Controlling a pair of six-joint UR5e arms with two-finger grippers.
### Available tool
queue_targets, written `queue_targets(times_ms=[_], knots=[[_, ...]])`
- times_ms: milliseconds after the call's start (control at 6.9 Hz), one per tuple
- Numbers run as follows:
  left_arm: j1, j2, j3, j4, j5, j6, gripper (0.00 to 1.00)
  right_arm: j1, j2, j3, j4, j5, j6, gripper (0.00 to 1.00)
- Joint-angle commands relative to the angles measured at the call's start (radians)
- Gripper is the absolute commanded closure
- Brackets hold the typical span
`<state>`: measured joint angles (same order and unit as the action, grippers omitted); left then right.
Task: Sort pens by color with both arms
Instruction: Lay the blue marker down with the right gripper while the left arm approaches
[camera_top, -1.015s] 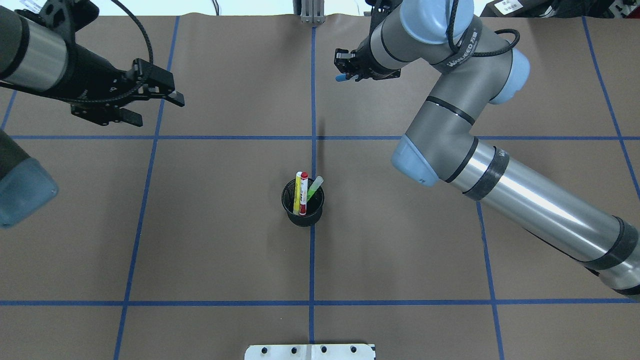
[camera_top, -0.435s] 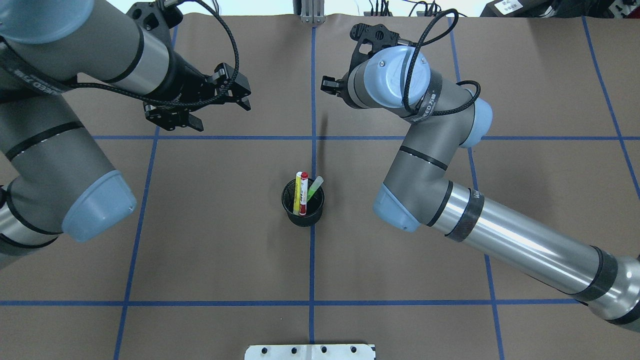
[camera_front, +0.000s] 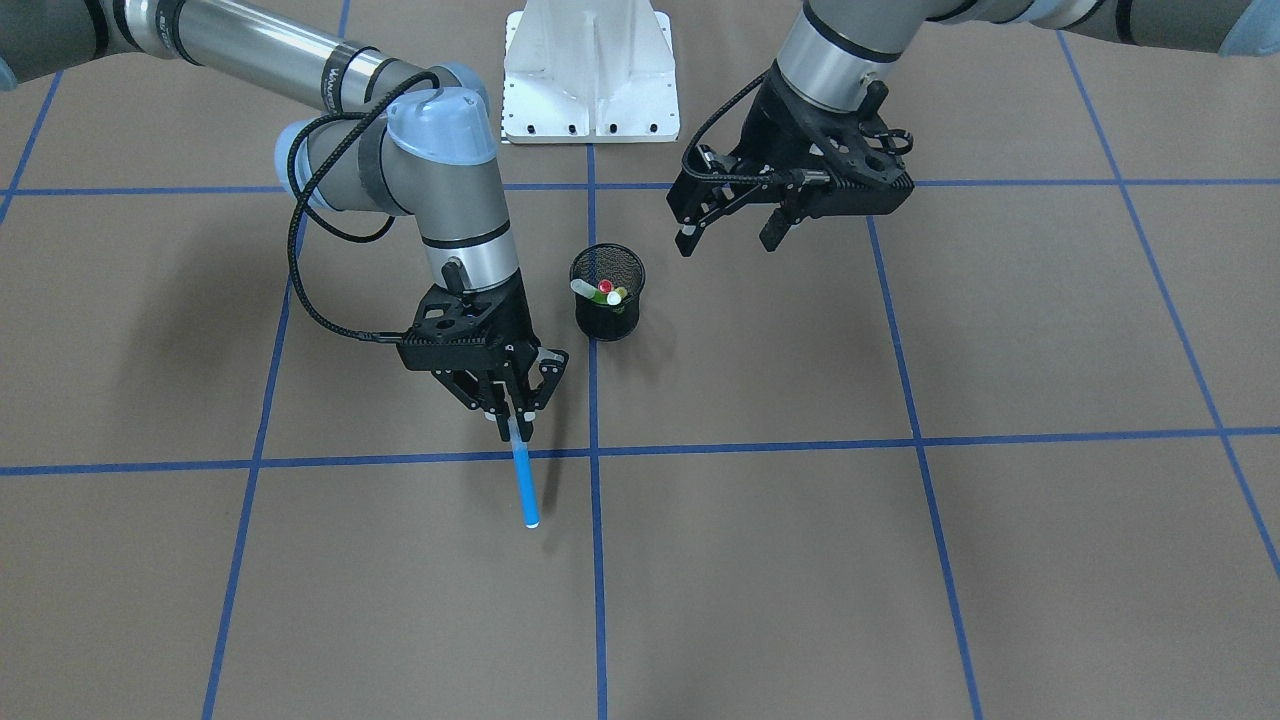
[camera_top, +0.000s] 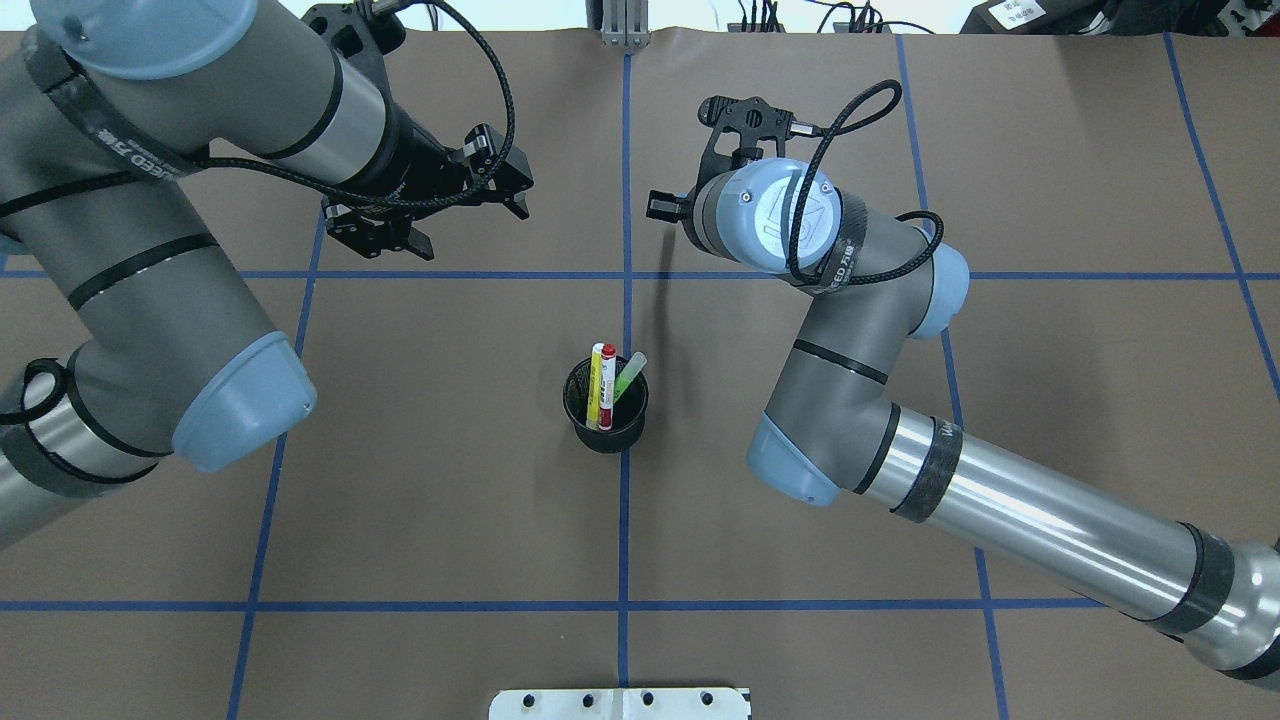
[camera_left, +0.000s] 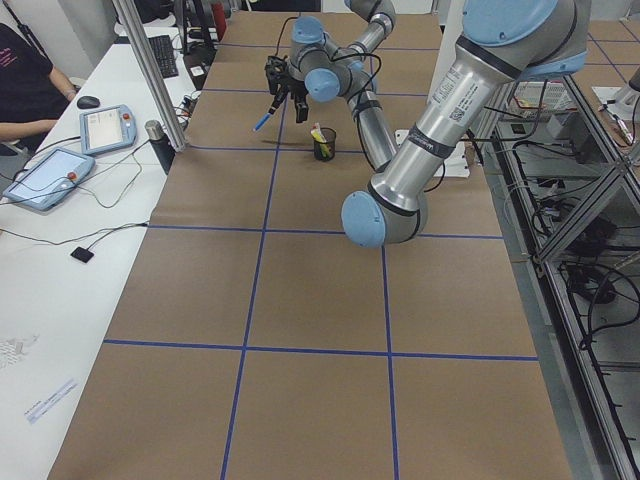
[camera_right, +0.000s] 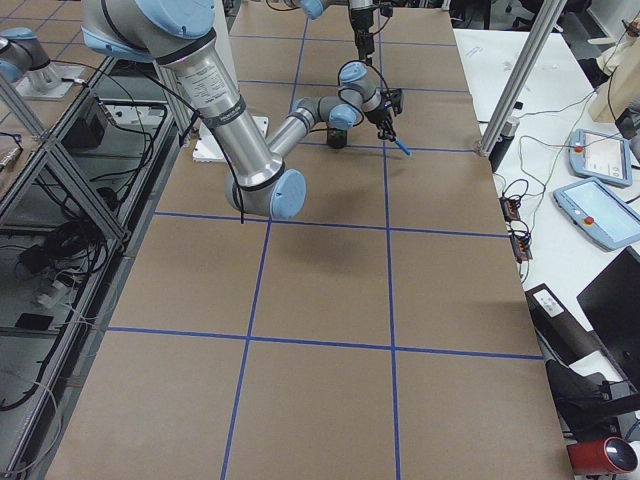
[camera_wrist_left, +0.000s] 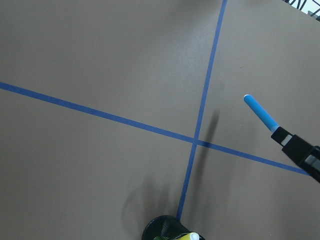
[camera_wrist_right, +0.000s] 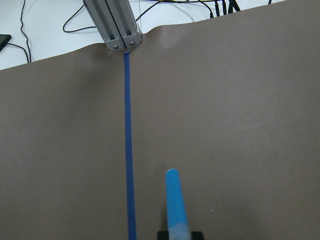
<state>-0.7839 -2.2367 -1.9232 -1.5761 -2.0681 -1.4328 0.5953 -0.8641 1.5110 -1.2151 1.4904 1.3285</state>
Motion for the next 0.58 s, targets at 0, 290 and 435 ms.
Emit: queue_targets(times_ms=[0, 290, 435], knots=[[0.002, -0.017, 0.024, -0.001, 0.000, 0.000, 0.01, -0.006, -0.004, -0.003, 0.000, 0.001, -0.034, 0.84], [0.002, -0.027, 0.041, -0.002, -0.001, 0.000, 0.01, -0.008, -0.004, -0.006, -0.001, 0.008, -0.074, 0.23], [0.002, -0.029, 0.046, -0.002, -0.001, 0.000, 0.01, -0.008, -0.009, -0.006, -0.001, 0.017, -0.103, 0.22]])
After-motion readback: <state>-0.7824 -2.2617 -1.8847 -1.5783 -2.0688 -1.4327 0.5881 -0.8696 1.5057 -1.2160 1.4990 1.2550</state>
